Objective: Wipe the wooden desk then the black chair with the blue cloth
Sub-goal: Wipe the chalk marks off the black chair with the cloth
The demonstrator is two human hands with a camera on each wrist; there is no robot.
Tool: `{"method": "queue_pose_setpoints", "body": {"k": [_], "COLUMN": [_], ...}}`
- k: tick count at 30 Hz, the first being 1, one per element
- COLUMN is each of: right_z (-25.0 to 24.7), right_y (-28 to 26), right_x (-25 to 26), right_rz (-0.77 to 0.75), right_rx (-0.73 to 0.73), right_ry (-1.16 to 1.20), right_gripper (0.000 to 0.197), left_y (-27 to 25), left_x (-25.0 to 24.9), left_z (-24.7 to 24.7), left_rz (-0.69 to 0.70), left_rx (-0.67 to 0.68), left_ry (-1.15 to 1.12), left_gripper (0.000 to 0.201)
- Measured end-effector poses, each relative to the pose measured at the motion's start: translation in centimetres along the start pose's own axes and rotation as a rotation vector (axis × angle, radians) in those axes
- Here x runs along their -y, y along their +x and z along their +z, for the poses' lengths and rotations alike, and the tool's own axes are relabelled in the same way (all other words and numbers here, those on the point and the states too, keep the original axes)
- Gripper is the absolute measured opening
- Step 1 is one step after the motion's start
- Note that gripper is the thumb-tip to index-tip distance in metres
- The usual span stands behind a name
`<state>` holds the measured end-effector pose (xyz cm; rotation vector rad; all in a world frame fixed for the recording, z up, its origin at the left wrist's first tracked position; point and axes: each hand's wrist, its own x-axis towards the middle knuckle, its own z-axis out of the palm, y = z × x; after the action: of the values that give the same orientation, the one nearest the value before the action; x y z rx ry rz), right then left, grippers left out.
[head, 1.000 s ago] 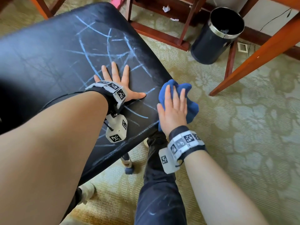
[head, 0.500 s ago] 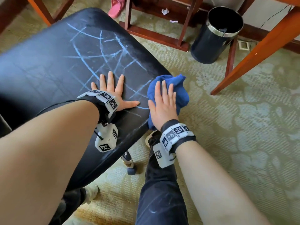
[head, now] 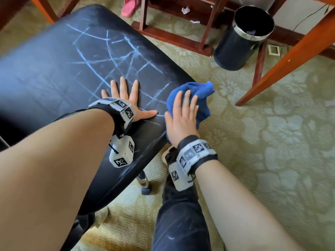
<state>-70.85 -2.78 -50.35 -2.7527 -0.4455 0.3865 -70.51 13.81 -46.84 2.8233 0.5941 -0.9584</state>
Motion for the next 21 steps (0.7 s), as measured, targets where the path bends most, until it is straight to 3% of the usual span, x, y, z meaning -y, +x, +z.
{"method": "queue_pose_setpoints", "body": {"k": [5,8,11,21], "right_z": [0.0,-1.0,-1.8,1.2], "right_y": [1.0,3.9,5.5,-1.2], "right_x": [-1.3,-3.2,-4.1,-1.4], "right_rz": [-0.002,0.173,0.285,0.029], "right_rx": [-0.054,-0.148,-0.132,-0.083], "right_ry": [0.085,0.263,0.422,0.178], "right_gripper": [0.064,0.062,0.060,0.059], "left_y": [-0.3,-0.1,0.1,0.4], "left_x": [0.0,0.2,0.2,0.4], "left_z": [0.1,-0.1,-0.2,0.9], "left_rz": [0.016,0.026,0.024,0.036], "left_rx": [-0.011,-0.008,-0.001,-0.068], "left_ry": [-0.004,-0.023,-0.036,-0.002], "left_gripper": [0.115,0.115,0.115,0.116]}}
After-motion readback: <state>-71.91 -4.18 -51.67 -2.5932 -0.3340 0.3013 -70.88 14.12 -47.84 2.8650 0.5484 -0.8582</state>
